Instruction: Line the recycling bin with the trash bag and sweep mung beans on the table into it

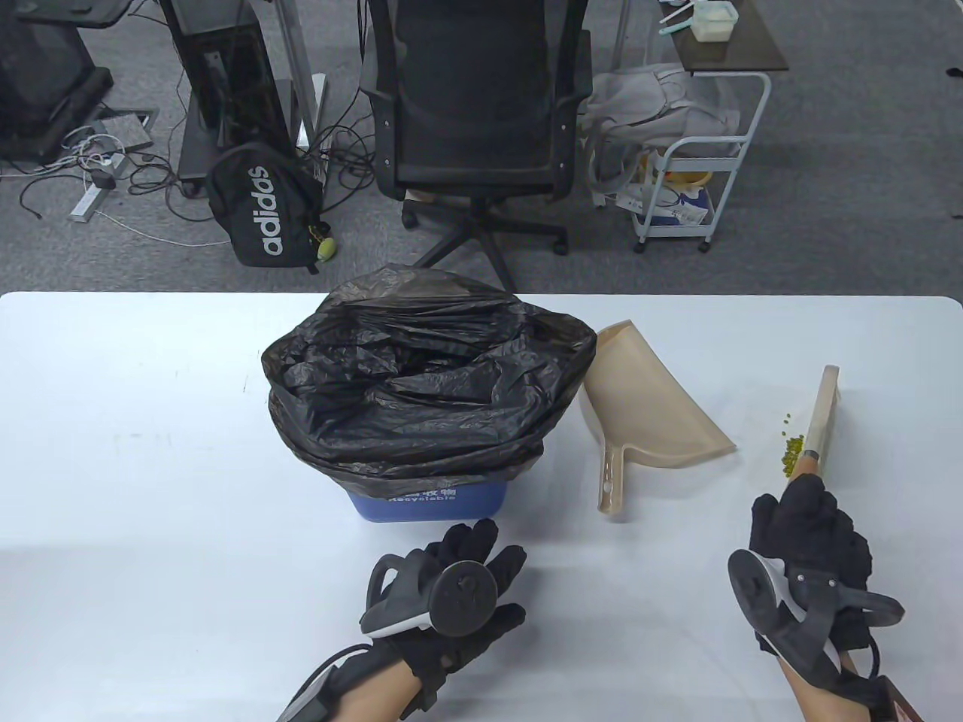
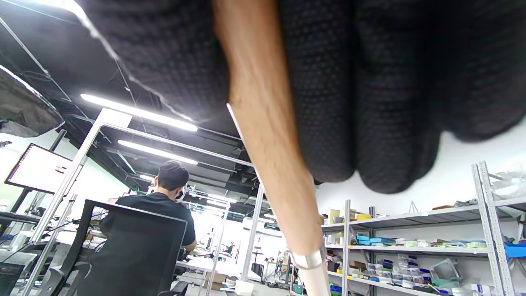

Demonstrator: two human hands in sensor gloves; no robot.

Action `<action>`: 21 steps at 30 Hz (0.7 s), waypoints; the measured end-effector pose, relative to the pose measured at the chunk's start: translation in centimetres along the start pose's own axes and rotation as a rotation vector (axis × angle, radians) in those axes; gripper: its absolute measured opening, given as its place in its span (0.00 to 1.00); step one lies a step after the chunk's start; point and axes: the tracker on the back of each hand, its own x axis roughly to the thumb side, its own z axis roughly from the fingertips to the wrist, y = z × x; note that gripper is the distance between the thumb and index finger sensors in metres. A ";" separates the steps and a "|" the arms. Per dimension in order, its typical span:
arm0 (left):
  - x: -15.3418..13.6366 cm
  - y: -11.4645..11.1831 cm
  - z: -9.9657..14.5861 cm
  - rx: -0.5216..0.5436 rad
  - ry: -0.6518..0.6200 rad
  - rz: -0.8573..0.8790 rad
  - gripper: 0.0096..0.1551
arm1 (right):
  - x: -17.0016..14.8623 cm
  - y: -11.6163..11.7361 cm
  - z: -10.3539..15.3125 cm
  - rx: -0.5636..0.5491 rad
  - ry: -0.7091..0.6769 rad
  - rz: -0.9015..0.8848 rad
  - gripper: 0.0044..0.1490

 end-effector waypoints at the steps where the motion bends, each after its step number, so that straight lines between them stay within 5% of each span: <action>1: 0.0 0.0 0.0 0.000 -0.001 0.000 0.44 | 0.2 0.3 -0.1 -0.001 0.004 -0.005 0.37; 9: -0.1 0.3 0.2 0.011 0.001 0.001 0.44 | 0.8 2.0 -1.9 0.018 -0.042 -0.024 0.37; 21: 0.6 0.1 0.3 0.024 -0.031 0.023 0.43 | -3.6 1.9 -2.0 0.051 -0.017 -0.202 0.36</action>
